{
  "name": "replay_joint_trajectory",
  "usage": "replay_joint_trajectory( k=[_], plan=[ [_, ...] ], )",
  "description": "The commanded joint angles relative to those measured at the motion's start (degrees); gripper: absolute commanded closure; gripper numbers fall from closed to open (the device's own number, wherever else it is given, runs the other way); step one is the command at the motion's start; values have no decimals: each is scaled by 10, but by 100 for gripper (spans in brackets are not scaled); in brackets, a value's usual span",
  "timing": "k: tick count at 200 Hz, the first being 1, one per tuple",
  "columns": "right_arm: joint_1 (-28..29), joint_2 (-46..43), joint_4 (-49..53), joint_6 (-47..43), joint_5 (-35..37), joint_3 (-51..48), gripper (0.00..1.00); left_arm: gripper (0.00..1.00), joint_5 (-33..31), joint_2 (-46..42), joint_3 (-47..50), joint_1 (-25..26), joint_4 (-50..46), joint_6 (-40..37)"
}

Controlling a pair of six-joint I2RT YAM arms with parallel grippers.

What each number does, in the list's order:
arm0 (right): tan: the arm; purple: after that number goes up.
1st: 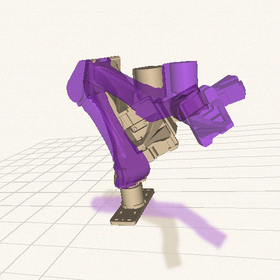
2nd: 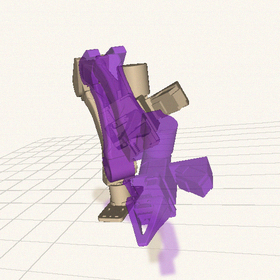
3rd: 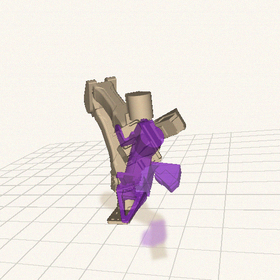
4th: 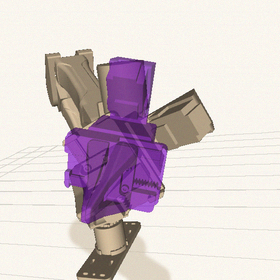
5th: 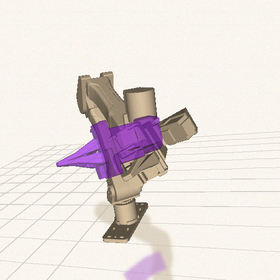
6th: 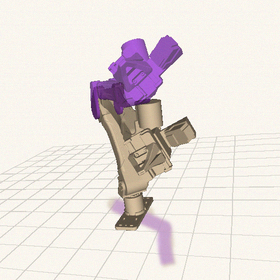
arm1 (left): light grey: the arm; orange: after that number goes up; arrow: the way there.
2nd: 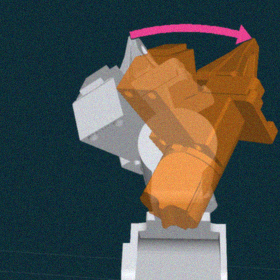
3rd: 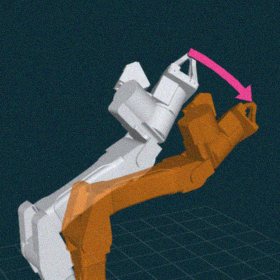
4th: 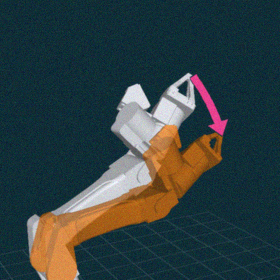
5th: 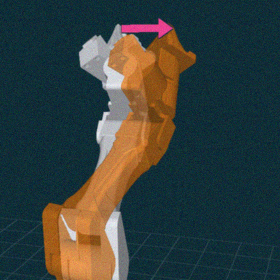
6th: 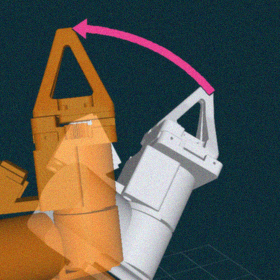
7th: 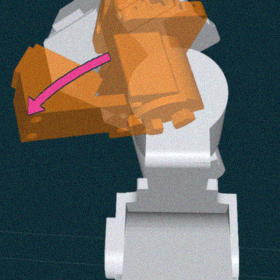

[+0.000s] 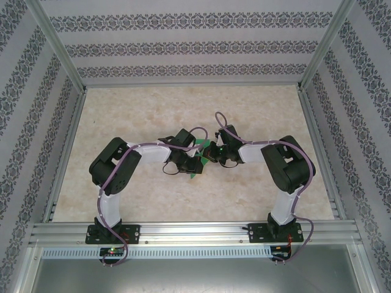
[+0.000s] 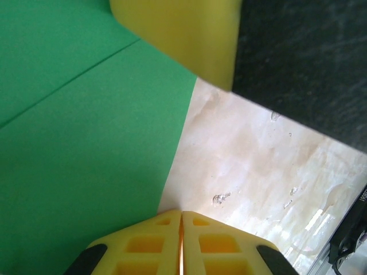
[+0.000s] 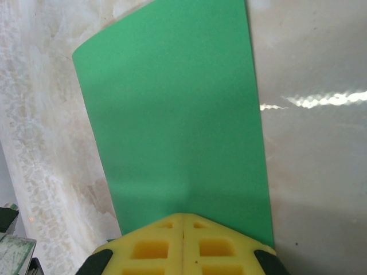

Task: Fold a paper plane with a square sheet of paper (pick it up from the middle)
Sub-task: Third fold the triangle at the center of the table.

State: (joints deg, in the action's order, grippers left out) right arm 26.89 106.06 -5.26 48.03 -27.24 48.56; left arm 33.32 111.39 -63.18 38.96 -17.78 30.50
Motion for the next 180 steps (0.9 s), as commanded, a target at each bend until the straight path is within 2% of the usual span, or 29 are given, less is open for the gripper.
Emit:
replay_joint_trajectory(
  k=[1,121,168,180],
  plan=[
    [-3,15,44,-21,36,0,96,89,14,-3,36,-5,-22,8],
    [-7,22,52,-29,37,6,97,89,37,-70,101,-21,-34,0],
    [-5,12,38,-26,12,12,95,89,49,-139,121,-38,-24,6],
    [-3,-3,32,-25,-2,16,93,88,34,-162,110,-39,-26,8]
  ],
)
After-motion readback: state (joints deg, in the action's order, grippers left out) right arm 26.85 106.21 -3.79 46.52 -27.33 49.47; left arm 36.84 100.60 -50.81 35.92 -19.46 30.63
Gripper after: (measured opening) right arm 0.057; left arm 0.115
